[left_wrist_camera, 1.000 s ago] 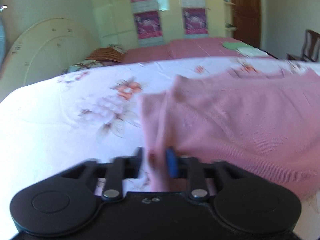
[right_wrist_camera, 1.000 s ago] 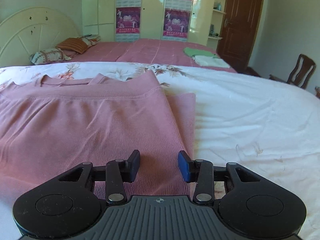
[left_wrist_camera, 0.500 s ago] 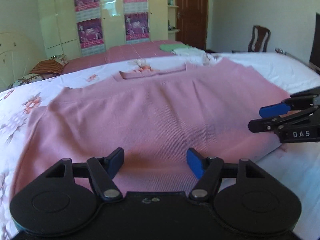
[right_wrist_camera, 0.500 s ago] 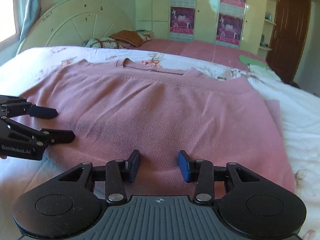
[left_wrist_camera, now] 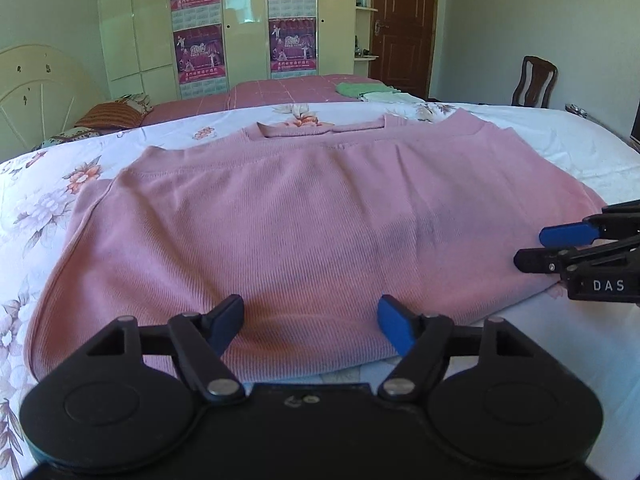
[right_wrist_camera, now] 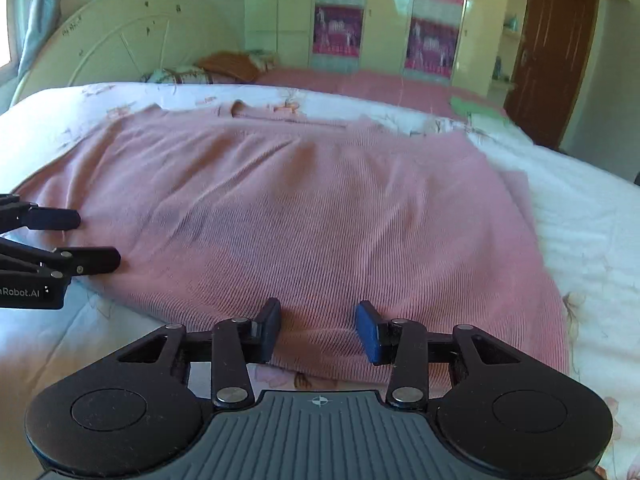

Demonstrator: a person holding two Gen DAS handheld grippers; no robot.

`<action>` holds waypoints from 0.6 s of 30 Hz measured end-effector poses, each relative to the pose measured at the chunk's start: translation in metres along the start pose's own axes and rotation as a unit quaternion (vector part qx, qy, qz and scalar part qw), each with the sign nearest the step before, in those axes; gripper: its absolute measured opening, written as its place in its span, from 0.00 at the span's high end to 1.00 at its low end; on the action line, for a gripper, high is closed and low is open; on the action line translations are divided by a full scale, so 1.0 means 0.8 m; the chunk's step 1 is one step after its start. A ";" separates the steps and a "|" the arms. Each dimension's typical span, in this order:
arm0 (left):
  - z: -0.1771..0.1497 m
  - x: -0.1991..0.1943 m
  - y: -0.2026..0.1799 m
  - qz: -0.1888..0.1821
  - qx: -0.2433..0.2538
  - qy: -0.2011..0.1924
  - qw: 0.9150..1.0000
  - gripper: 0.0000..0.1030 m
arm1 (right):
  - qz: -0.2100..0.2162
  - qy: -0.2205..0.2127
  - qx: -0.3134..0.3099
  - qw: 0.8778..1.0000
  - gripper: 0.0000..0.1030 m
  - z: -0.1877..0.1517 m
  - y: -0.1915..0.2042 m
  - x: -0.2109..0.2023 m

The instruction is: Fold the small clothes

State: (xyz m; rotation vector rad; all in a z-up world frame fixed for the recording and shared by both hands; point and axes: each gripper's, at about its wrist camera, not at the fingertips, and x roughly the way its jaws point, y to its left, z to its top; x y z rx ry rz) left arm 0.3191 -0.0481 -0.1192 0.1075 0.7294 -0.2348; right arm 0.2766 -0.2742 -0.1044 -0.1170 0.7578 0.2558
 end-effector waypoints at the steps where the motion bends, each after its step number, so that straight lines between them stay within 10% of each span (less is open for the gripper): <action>1: 0.002 -0.003 0.000 -0.002 -0.003 -0.002 1.000 0.30 | -0.001 0.004 0.005 1.000 0.60 0.002 0.000 -0.002; 16: 0.001 0.006 -0.003 0.007 -0.003 0.014 1.000 0.29 | -0.028 -0.034 0.051 0.998 0.60 0.004 -0.019 -0.030; 18: 0.000 0.008 -0.001 0.005 -0.006 0.009 1.000 0.27 | -0.037 0.020 0.054 0.998 0.58 -0.006 -0.027 -0.005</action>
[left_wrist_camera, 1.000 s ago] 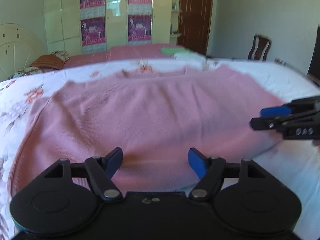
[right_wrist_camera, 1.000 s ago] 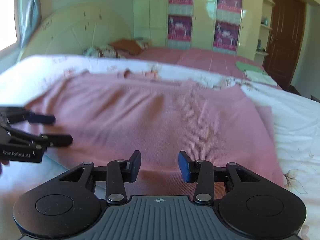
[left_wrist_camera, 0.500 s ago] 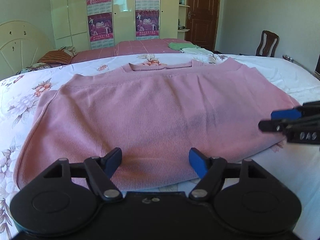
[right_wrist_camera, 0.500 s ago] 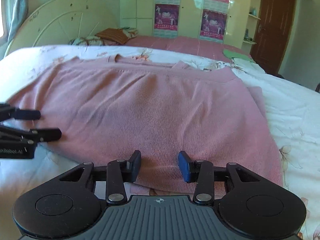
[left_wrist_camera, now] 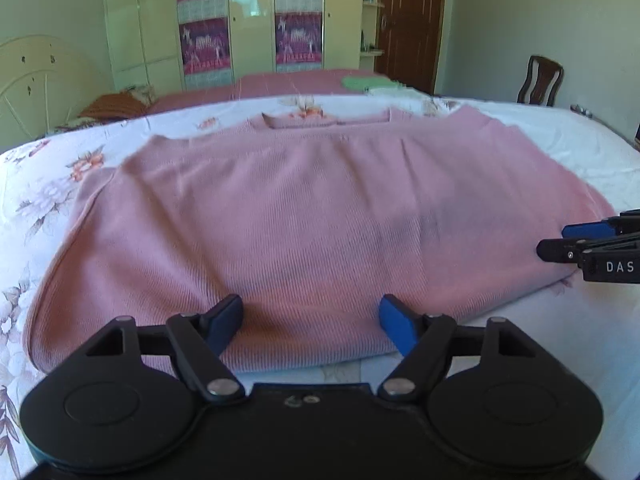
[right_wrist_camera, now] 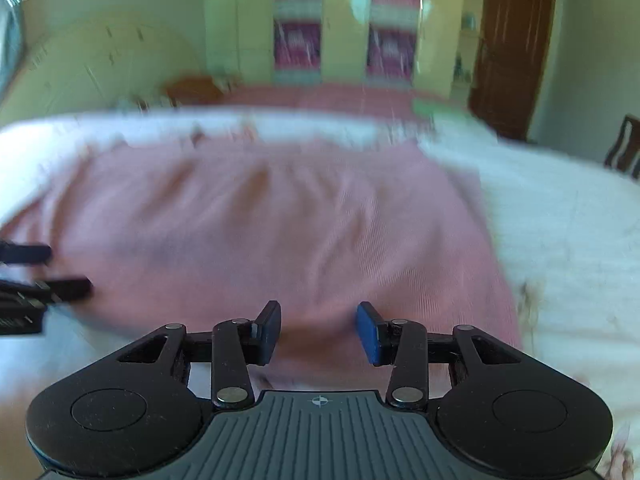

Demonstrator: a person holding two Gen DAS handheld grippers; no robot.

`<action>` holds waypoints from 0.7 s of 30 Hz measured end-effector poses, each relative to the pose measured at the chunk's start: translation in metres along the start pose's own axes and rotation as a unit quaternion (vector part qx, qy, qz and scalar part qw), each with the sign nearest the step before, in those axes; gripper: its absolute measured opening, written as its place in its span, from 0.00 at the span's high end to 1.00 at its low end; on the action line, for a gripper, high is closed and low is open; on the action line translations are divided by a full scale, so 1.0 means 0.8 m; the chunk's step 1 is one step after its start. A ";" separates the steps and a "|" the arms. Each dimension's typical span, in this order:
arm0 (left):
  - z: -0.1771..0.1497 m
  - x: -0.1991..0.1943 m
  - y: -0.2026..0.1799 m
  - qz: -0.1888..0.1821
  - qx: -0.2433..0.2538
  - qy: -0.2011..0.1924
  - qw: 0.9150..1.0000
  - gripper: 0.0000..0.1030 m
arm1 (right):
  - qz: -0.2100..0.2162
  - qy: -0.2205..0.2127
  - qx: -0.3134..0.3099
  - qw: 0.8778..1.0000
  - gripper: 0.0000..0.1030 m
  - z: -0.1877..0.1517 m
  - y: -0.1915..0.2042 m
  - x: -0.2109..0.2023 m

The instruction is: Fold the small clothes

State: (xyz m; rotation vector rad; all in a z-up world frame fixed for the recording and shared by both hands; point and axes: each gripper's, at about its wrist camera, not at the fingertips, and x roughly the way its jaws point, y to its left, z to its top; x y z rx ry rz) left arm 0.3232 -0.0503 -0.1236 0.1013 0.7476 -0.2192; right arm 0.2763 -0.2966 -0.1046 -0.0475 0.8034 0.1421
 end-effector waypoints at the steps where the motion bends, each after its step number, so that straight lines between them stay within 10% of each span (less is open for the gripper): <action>1: 0.003 -0.002 0.000 0.001 -0.001 0.003 1.000 0.27 | 0.001 -0.012 -0.001 1.000 0.58 -0.003 -0.001 -0.001; 13: 0.001 -0.008 0.012 0.008 -0.013 0.022 1.000 0.27 | -0.009 -0.038 0.015 0.999 0.57 0.002 -0.002 -0.030; 21: 0.000 -0.008 0.010 0.011 -0.016 0.026 0.999 0.26 | -0.008 0.025 0.011 1.000 0.56 0.002 0.002 -0.013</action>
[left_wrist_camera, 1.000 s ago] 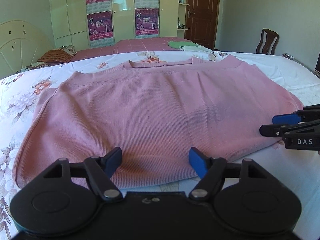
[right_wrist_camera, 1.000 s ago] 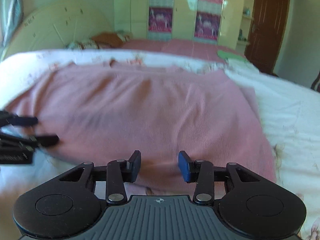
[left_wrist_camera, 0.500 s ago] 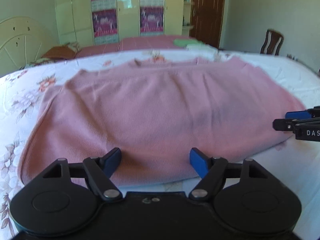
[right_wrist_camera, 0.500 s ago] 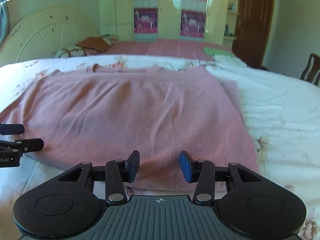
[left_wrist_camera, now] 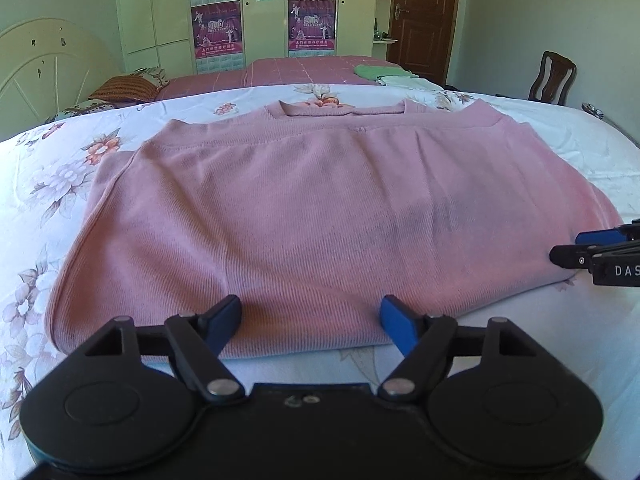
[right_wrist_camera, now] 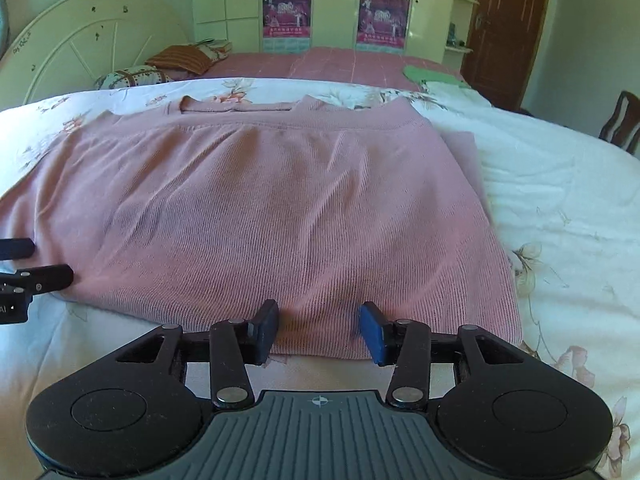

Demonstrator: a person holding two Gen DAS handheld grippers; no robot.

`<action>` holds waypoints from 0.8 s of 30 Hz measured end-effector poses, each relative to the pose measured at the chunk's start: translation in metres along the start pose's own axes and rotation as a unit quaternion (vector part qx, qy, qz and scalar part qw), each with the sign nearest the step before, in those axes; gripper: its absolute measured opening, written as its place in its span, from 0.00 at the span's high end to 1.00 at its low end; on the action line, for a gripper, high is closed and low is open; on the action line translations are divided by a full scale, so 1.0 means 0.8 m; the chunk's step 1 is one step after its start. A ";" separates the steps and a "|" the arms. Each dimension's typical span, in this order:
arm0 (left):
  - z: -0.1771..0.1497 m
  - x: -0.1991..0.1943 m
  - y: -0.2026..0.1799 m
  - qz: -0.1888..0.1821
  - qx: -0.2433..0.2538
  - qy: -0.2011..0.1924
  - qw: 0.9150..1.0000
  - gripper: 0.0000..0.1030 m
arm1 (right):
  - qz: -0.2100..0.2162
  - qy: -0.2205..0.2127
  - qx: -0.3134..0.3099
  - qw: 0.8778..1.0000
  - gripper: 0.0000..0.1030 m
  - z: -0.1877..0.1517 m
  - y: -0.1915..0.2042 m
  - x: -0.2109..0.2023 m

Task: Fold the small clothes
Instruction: 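Grasp the sweater side edge with the left gripper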

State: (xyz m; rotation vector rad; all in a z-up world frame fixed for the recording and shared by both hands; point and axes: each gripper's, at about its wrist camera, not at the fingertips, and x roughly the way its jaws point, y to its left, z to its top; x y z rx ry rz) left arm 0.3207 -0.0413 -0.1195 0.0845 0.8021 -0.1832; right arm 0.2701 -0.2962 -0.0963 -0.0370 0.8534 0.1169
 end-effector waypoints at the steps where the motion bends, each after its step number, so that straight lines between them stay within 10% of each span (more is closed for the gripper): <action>1: -0.001 0.001 0.000 0.001 0.000 0.000 1.000 0.26 | -0.001 0.002 -0.005 1.000 0.56 0.000 0.001 0.001; 6: 0.002 -0.021 0.004 0.005 -0.018 -0.010 1.000 0.27 | -0.007 0.008 -0.009 1.000 0.48 0.003 -0.001 0.002; 10: -0.025 -0.072 0.044 0.004 -0.103 -0.060 0.993 0.29 | 0.023 -0.068 0.018 0.997 0.49 0.006 -0.008 -0.055; 12: -0.053 -0.083 0.079 -0.008 -0.196 -0.058 0.979 0.33 | 0.035 -0.082 0.014 0.996 0.97 0.003 -0.008 -0.074; 14: -0.077 -0.081 0.104 -0.019 -0.270 -0.053 0.961 0.47 | 0.044 -0.091 0.020 0.995 0.98 0.002 -0.010 -0.090; 24: -0.089 -0.029 0.170 -0.051 -0.478 -0.128 0.867 0.46 | 0.137 -0.086 0.033 0.986 0.98 0.049 0.033 -0.037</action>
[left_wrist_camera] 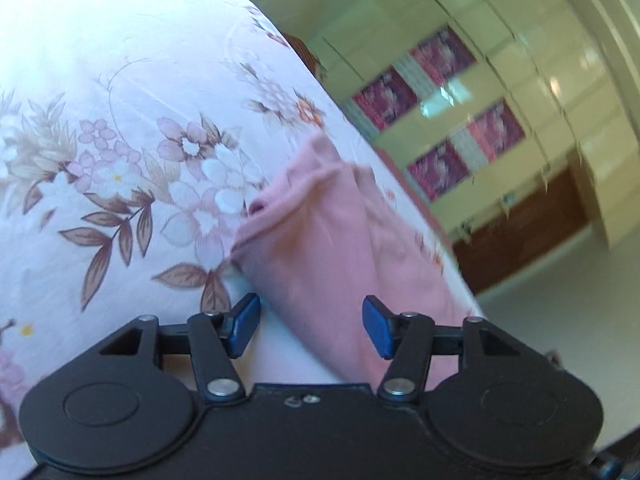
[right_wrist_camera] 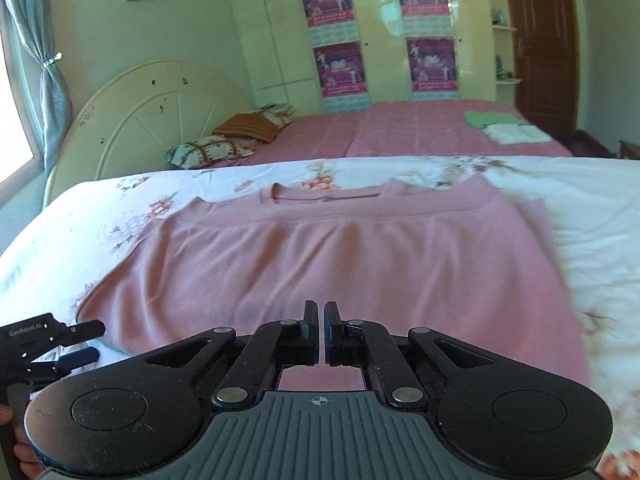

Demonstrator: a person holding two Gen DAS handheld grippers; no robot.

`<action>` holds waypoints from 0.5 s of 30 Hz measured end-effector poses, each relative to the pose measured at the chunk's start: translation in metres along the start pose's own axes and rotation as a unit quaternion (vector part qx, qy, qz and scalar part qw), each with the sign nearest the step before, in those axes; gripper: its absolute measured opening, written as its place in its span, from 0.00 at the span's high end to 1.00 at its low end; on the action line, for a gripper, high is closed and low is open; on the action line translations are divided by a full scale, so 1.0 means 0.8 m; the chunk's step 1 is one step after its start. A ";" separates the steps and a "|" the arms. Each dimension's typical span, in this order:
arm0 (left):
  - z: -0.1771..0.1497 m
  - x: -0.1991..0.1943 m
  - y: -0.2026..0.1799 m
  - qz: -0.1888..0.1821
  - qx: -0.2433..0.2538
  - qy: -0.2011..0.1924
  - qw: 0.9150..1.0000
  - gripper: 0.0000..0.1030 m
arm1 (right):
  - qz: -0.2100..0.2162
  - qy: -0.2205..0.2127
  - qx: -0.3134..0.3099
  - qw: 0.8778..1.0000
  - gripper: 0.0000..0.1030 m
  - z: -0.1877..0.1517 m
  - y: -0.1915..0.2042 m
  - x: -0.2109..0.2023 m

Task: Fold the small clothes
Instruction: 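Grasp the sweater side edge with the left gripper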

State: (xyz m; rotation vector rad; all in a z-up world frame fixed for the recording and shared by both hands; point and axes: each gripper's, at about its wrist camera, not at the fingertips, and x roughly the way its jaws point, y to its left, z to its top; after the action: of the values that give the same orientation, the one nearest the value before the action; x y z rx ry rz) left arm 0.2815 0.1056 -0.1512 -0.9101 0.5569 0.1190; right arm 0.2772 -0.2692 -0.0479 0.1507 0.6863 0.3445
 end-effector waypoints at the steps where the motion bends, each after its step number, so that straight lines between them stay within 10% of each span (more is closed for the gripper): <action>1: 0.003 0.006 0.001 -0.003 -0.016 -0.010 1.000 0.46 | 0.010 0.004 0.001 1.000 0.98 0.004 0.001 0.015; 4: 0.014 0.026 -0.004 0.002 -0.039 -0.024 0.999 0.50 | 0.030 0.010 -0.001 1.000 0.98 0.014 0.001 0.047; 6: 0.025 0.044 -0.009 0.031 -0.026 -0.013 0.999 0.93 | 0.043 0.014 0.008 0.999 0.98 0.019 -0.002 0.065; 10: 0.042 0.012 -0.036 -0.021 0.006 -0.060 0.998 0.94 | 0.044 0.019 0.009 0.999 0.98 0.033 -0.005 0.091; 15: 0.031 0.041 0.010 0.006 -0.028 -0.003 1.000 0.90 | 0.051 0.052 -0.012 0.997 0.98 0.024 0.000 0.128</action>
State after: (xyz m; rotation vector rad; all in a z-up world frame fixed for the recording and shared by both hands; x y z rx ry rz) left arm 0.3170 0.1256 -0.1615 -0.9614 0.5554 0.1498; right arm 0.3636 -0.2331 -0.0938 0.1466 0.7788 0.4602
